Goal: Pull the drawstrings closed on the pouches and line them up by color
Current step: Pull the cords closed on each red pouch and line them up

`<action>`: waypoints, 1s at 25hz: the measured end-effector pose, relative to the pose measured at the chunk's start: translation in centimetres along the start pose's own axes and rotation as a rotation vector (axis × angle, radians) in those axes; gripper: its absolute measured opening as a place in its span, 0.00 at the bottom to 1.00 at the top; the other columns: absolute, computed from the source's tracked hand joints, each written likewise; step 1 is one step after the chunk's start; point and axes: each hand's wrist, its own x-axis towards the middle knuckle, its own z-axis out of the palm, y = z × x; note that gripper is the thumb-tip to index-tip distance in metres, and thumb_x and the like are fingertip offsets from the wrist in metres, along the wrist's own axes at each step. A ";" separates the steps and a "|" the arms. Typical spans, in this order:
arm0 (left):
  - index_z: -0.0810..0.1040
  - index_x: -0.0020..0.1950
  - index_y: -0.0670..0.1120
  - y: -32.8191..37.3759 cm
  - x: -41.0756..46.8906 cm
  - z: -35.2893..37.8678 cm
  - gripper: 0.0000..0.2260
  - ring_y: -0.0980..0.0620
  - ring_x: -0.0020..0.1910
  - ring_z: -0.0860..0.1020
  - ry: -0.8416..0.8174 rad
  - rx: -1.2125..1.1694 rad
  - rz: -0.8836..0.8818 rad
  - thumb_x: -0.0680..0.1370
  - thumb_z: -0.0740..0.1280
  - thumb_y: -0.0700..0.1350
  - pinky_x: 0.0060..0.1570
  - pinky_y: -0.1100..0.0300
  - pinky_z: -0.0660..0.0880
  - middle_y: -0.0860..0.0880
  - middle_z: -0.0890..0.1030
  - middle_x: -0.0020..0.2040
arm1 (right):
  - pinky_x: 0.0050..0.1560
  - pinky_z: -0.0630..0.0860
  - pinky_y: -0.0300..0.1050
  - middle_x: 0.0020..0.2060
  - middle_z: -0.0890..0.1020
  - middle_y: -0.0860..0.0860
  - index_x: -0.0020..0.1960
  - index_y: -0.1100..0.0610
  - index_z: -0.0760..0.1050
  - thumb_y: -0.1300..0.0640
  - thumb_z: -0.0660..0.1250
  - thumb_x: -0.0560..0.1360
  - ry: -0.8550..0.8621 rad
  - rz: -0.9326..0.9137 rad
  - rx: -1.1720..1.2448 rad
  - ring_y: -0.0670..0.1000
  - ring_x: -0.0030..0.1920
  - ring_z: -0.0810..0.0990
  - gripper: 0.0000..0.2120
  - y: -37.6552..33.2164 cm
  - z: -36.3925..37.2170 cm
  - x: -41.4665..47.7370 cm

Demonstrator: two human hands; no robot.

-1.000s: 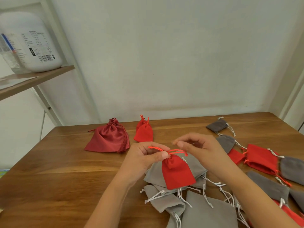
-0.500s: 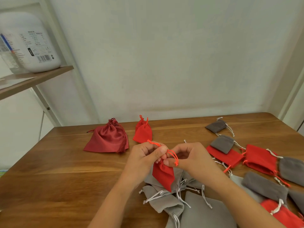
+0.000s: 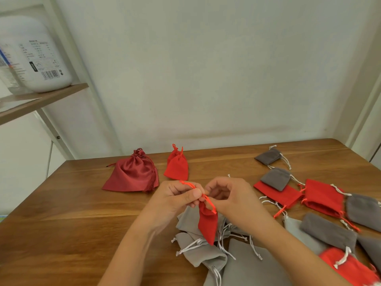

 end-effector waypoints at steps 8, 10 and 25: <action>0.84 0.39 0.41 0.6 -0.5 -0.8 0.07 0.58 0.33 0.76 -0.074 0.115 0.047 0.68 0.76 0.45 0.37 0.67 0.72 0.50 0.81 0.33 | 0.41 0.76 0.44 0.36 0.82 0.53 0.40 0.55 0.79 0.62 0.71 0.71 -0.133 -0.045 0.048 0.46 0.37 0.78 0.04 0.0 -0.8 0.1; 0.84 0.40 0.38 0.8 -0.5 -0.6 0.03 0.56 0.35 0.78 -0.026 0.154 0.070 0.69 0.75 0.37 0.38 0.67 0.73 0.47 0.83 0.35 | 0.42 0.76 0.43 0.36 0.82 0.54 0.40 0.55 0.79 0.63 0.71 0.72 -0.140 -0.040 0.060 0.47 0.37 0.78 0.05 0.1 -1.0 0.1; 0.83 0.41 0.51 0.6 -0.6 1.8 0.08 0.63 0.32 0.72 0.259 0.541 0.147 0.71 0.74 0.37 0.34 0.69 0.69 0.57 0.80 0.33 | 0.38 0.76 0.46 0.33 0.80 0.49 0.37 0.52 0.77 0.59 0.71 0.70 0.040 -0.171 -0.139 0.50 0.36 0.77 0.05 0.4 -0.7 0.0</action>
